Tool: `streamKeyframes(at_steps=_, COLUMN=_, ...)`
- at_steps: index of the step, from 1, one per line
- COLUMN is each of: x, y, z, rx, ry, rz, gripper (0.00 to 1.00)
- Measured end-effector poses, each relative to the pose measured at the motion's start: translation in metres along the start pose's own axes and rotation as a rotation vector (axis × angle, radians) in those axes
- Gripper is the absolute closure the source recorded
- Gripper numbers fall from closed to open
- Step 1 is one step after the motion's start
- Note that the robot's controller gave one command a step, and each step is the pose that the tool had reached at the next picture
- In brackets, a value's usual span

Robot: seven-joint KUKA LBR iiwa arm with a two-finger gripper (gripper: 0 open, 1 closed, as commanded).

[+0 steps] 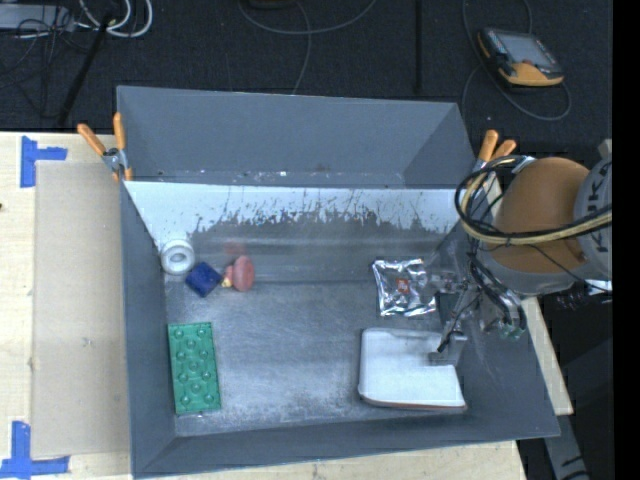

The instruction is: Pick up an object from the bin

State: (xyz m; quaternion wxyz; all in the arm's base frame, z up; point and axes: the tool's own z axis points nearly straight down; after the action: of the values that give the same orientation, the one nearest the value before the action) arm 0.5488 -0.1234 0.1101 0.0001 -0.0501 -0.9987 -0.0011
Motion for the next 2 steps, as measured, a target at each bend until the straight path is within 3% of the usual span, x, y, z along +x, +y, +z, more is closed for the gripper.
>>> streamKeyframes(at_steps=1, x=-0.0482, y=0.0176, z=0.0283, rx=0.003, ry=-0.001, rz=-0.007, gripper=0.0)
streamKeyframes(at_steps=2, x=-0.0468, y=0.0184, z=0.0295, rx=0.003, ry=-0.002, rz=-0.009, gripper=1.0)
